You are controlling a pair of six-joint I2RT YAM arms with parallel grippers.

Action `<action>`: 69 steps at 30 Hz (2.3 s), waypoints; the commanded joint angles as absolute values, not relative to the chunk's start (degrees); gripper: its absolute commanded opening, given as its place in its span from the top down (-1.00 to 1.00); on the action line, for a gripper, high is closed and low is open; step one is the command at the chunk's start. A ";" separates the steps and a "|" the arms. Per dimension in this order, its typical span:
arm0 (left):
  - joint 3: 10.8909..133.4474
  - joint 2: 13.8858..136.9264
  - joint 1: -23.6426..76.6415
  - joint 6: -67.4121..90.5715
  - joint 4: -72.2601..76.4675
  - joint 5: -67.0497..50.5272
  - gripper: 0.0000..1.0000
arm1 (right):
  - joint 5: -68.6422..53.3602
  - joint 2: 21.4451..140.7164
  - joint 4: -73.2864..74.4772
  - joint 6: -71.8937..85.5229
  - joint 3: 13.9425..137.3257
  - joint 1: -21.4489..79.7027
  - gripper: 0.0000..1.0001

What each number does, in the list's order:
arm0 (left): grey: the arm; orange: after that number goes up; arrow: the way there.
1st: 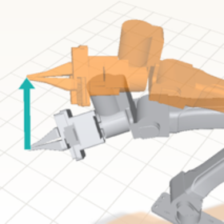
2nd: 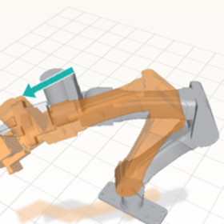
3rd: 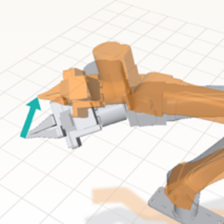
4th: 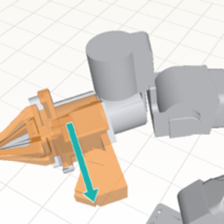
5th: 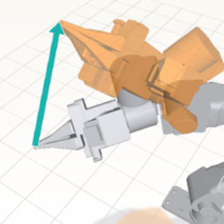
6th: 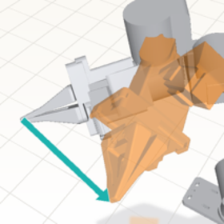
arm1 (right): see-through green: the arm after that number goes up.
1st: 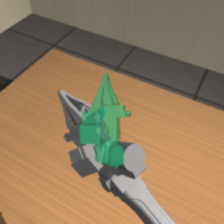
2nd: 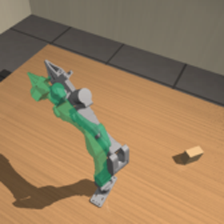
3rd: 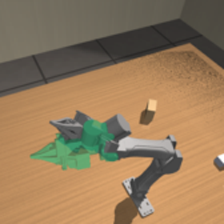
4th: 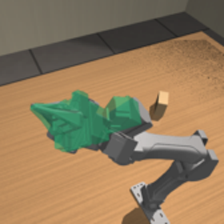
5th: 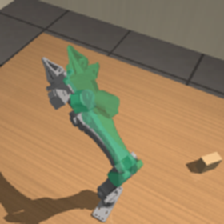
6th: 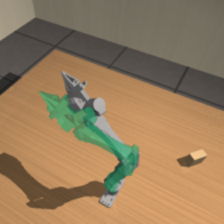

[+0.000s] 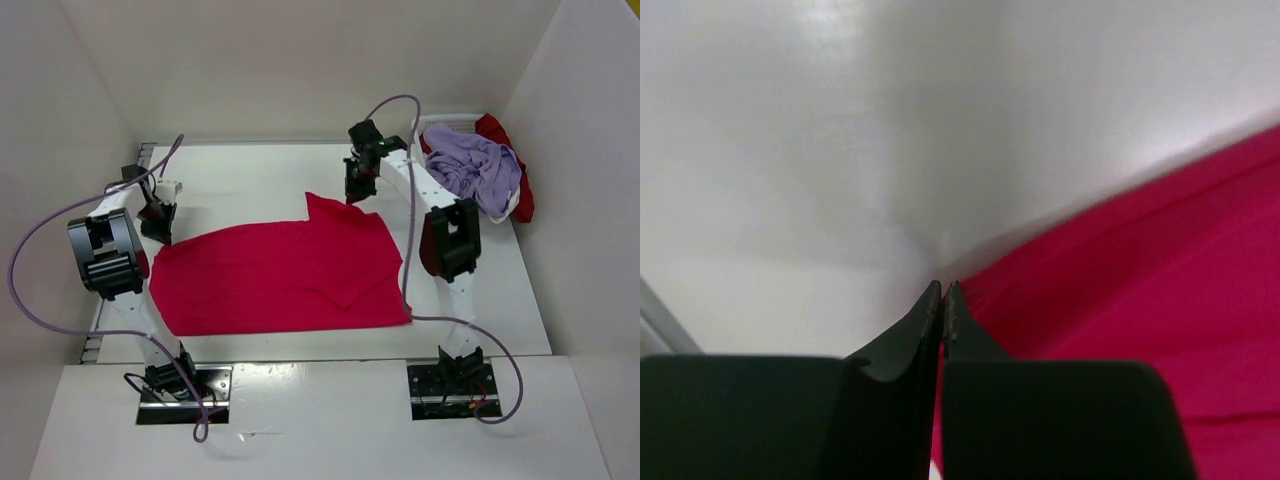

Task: Fold and stack the t-shirts
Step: Grap the side of the flattened tshirt closest away from the robot with both arms, then fold the other side of the tshirt into a rectangle

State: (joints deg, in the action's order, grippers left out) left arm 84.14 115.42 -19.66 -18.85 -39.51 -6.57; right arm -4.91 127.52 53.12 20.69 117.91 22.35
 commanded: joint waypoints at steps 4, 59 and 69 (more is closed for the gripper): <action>76.14 101.18 -19.60 -27.50 -39.99 -1.41 1.00 | -9.67 106.64 45.27 22.93 96.79 22.94 1.00; 45.70 77.43 -16.70 -44.30 -27.67 12.92 0.19 | -18.11 83.94 48.69 32.70 51.94 26.89 0.16; 56.85 72.43 -15.58 -45.18 -35.93 13.20 0.06 | -13.63 80.16 51.33 34.37 53.17 26.89 -0.02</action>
